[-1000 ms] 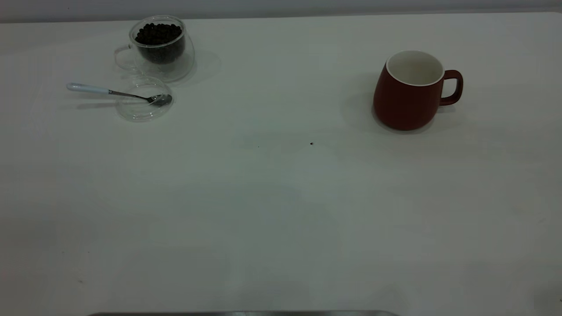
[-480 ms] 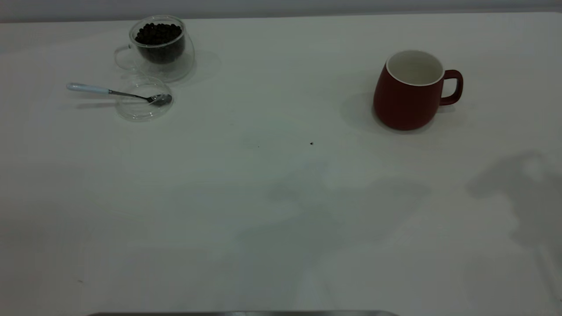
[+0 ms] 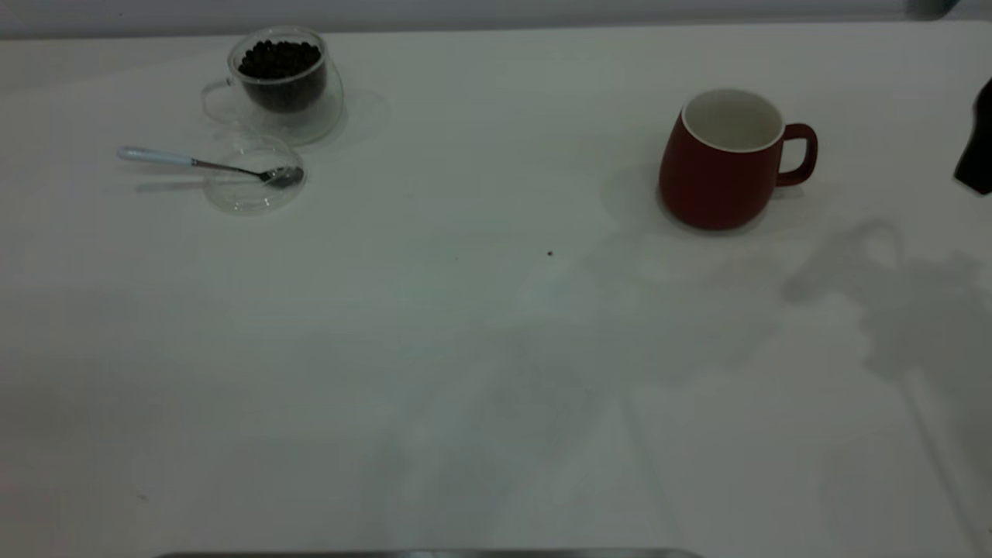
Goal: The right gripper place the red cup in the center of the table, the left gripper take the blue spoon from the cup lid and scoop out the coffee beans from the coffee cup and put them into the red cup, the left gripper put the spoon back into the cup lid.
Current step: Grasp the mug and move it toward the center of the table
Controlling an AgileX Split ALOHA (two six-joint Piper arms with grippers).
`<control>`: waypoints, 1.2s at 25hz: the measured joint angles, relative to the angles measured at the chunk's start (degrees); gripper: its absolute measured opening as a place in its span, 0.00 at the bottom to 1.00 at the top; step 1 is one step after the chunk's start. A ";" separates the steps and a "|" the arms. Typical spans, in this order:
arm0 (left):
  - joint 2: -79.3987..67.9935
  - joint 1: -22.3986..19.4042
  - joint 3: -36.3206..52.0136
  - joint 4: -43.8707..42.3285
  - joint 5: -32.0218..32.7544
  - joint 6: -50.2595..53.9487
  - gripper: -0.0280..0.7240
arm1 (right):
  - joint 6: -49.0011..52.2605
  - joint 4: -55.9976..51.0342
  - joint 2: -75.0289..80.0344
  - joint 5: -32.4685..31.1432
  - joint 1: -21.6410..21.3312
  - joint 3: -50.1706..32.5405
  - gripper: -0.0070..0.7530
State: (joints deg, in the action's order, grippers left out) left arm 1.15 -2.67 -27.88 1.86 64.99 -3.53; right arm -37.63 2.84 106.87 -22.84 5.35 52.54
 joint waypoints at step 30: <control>0.00 0.00 0.00 0.00 0.00 0.00 0.78 | -16.78 2.35 26.07 1.86 4.89 26.45 0.71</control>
State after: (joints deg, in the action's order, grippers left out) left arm 1.15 -2.67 -27.88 1.86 64.99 -3.53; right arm -54.40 5.19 132.95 -20.98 10.24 78.99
